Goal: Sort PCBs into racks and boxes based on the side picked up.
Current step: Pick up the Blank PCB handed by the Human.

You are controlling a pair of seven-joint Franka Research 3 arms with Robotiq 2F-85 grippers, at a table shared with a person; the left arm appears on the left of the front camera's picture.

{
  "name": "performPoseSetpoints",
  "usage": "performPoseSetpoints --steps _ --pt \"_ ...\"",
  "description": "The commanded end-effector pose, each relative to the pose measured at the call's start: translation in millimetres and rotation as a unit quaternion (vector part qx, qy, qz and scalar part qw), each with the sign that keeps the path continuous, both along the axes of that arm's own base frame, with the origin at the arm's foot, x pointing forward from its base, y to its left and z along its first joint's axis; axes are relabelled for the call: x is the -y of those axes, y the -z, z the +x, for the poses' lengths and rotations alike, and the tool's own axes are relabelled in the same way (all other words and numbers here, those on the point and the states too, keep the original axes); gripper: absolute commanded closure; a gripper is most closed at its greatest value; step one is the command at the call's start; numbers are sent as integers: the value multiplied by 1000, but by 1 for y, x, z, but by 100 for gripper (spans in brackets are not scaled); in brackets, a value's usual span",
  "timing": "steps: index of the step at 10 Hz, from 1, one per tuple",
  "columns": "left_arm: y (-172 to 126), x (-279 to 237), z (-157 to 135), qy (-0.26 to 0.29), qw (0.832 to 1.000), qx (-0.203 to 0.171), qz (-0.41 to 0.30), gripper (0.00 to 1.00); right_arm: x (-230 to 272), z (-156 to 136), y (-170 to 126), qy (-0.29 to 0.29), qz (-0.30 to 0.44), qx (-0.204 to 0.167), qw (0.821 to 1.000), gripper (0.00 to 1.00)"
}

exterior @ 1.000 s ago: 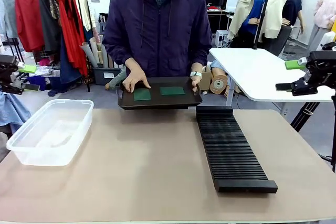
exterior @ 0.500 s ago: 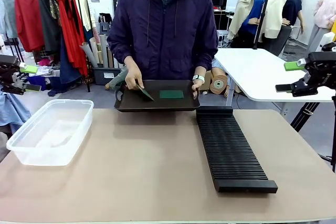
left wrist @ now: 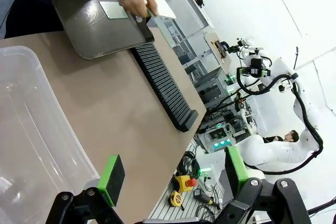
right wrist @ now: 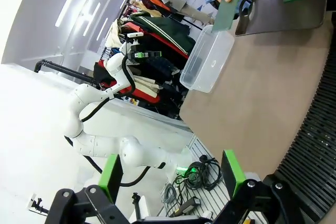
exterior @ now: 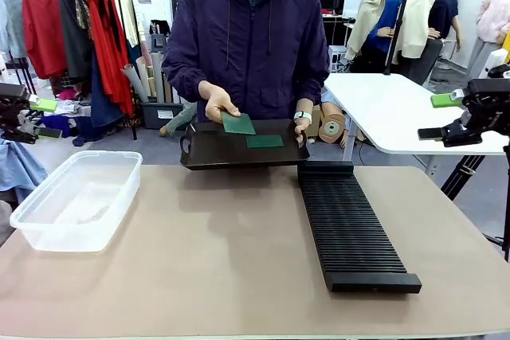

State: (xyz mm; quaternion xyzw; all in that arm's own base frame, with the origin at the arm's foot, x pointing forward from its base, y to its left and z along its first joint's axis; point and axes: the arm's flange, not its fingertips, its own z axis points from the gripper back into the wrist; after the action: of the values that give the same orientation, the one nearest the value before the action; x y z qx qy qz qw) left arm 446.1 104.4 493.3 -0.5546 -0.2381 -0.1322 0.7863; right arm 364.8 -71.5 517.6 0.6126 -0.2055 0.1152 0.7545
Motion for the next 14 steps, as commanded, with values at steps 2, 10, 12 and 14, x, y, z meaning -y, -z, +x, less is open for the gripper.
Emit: performPoseSetpoints --steps 2,10,12,14 --pt "-4 0 -2 -1 1000 3 1 0 1 -2 -2 -3 2 5 1000 0" --pt "-4 0 -2 -1 1000 3 1 0 1 -2 -2 -3 2 5 1000 0" --pt "-4 0 -2 -1 1000 3 1 0 1 -2 -2 -3 2 5 1000 0" --pt "-4 0 -2 -1 1000 3 1 0 1 -2 -2 -3 2 5 1000 0"
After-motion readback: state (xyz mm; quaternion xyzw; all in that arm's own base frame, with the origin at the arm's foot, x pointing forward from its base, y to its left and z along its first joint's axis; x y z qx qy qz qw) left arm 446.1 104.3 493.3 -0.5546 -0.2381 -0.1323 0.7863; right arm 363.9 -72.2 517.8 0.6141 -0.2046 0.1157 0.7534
